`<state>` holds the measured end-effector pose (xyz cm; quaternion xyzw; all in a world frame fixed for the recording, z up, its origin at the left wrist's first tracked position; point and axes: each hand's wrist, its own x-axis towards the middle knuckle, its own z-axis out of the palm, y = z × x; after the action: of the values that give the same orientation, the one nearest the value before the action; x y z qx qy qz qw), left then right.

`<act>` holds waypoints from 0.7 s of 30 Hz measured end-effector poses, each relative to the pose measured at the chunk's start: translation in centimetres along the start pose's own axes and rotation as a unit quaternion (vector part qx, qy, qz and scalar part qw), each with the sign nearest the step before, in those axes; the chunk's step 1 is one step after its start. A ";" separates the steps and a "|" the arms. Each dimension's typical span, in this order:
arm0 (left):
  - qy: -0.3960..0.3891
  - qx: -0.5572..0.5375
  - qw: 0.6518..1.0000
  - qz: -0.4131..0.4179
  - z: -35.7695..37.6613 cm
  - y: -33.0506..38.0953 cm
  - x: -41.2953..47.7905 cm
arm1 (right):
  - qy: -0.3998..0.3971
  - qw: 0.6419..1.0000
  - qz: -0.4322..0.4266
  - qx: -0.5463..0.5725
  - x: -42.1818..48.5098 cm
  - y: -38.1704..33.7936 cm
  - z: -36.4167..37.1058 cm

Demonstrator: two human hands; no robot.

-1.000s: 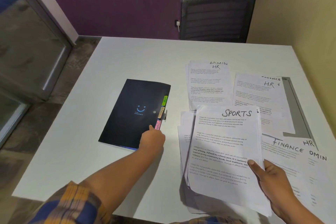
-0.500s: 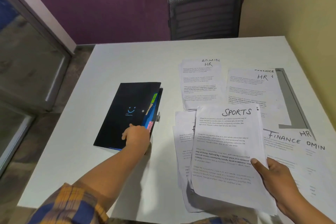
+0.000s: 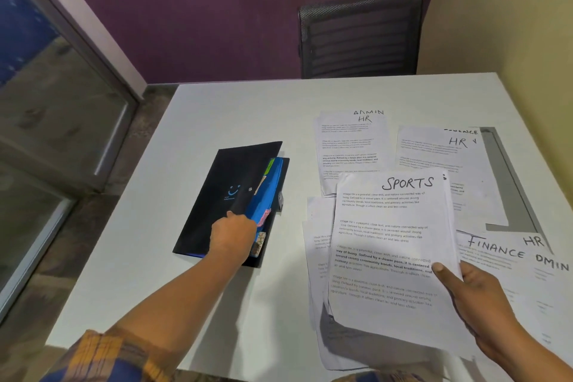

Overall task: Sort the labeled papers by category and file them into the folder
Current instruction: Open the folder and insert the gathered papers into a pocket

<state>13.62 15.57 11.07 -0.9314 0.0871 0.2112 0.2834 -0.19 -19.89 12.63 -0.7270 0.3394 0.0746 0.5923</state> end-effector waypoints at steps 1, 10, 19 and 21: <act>0.001 -0.001 1.000 0.002 0.0 -0.1 -0.1 | 0.000 1.000 -0.002 0.001 0.1 -0.1 0.1; -0.028 -0.036 0.999 0.018 1.2 1.0 -0.8 | -0.005 1.000 -0.009 -0.004 0.0 -0.3 1.1; -0.049 -0.054 0.996 0.054 1.6 2.4 -0.8 | -0.001 1.000 -0.015 -0.012 -0.5 0.0 0.9; -0.052 -0.065 0.995 0.051 1.4 2.4 -0.9 | -0.004 1.000 -0.013 -0.008 -0.4 0.2 0.9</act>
<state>11.63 14.46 9.22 -0.9299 0.1061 0.2786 0.2155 -0.33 -18.93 12.45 -0.7359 0.3270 0.0723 0.5885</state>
